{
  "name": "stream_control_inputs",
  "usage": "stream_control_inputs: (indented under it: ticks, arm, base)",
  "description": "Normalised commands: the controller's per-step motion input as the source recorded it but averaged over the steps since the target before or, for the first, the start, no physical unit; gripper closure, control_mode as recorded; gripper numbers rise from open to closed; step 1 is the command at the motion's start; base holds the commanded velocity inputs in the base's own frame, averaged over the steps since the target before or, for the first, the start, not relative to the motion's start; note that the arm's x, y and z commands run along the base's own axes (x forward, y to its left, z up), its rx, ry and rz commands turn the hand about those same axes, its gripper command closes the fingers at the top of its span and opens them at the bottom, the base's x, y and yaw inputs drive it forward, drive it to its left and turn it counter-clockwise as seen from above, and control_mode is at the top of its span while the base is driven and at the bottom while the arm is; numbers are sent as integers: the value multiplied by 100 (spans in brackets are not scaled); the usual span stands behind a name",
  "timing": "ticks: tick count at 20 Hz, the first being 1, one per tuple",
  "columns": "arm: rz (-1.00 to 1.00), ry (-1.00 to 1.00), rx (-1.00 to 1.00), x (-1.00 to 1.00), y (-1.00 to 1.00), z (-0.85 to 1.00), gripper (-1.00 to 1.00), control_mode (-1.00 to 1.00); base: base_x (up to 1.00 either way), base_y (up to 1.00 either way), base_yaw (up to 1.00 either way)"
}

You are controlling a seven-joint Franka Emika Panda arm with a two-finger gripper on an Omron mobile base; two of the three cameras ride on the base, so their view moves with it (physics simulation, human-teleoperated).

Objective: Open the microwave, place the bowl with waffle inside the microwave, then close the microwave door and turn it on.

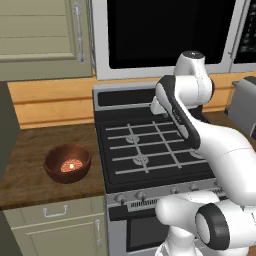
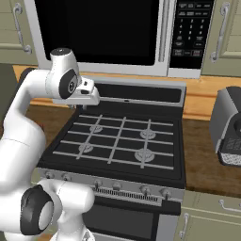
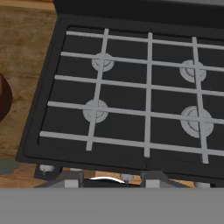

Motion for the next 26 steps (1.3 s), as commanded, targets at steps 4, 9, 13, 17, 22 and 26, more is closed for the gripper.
stream_control_inputs:
  ticks: [4,9,13,17,22,26]
  arm:
    - [0,0,0,-18,-3,0,-100,-100]
    - [-16,0,23,-38,-66,-6,-100,-100]
    - [-38,-8,26,-26,-74,-28,-100,-100]
    - [-44,-3,39,-17,-85,-8,-100,-100]
    - [-23,22,24,2,-36,-14,-100,-100]
    - [-4,24,30,1,-23,4,-100,-100]
  base:
    - [0,0,0]
    - [0,0,0]
    - [0,0,0]
    - [0,0,0]
    - [0,0,0]
    - [0,0,0]
